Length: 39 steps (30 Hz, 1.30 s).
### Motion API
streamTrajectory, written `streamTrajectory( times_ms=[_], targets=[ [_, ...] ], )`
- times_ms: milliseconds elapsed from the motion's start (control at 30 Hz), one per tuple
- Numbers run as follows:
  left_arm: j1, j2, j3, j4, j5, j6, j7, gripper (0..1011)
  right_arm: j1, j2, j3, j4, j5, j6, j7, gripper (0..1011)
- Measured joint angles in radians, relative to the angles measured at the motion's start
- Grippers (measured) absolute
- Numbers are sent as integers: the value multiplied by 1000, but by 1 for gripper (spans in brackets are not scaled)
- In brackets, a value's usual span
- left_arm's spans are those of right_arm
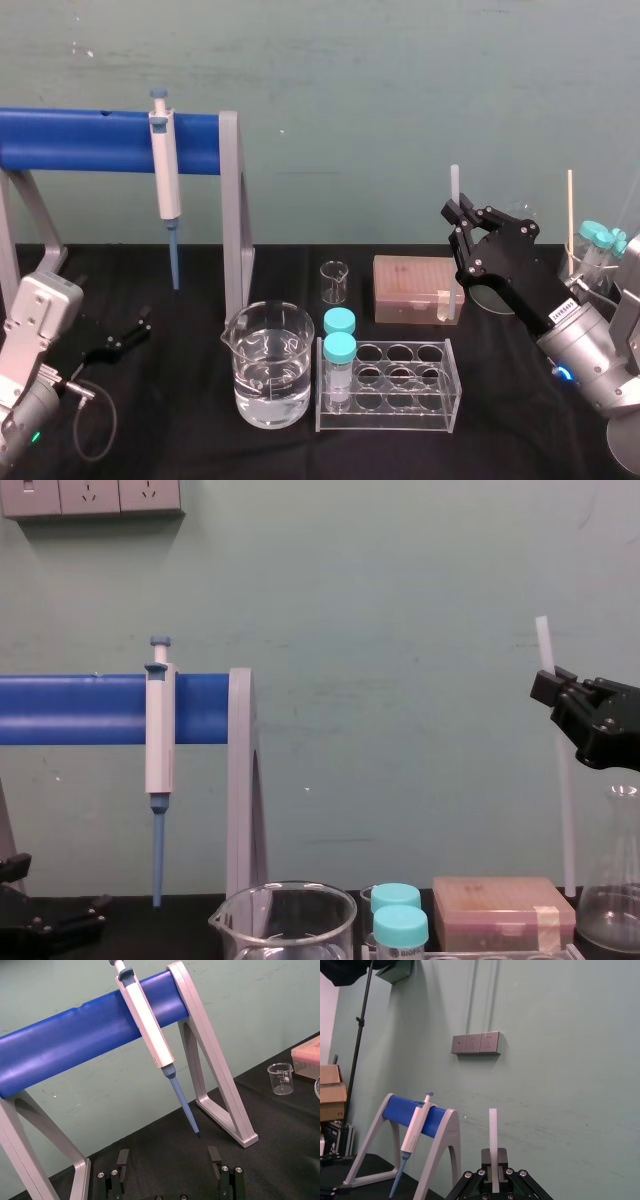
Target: Pick up the stirring rod with one hand, then place it down.
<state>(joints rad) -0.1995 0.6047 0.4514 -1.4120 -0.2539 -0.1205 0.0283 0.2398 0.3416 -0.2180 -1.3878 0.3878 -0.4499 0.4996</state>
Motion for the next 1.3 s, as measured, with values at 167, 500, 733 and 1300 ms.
streamTrajectory(
  times_ms=[167, 500, 733, 1300],
  targets=[
    [0, 0, 0, 0, 0, 0, 0, 1000, 0, 0, 0, 0, 0, 0, 0, 66],
    [0, 0, 0, 0, 0, 0, 0, 1000, 0, 0, 0, 0, 0, 0, 0, 66],
    [0, 0, 0, 0, 0, 0, 0, 1000, 0, 0, 0, 0, 0, 0, 0, 66],
    [0, 0, 0, 0, 0, 0, 0, 1000, 0, 0, 0, 0, 0, 0, 0, 66]
  ],
)
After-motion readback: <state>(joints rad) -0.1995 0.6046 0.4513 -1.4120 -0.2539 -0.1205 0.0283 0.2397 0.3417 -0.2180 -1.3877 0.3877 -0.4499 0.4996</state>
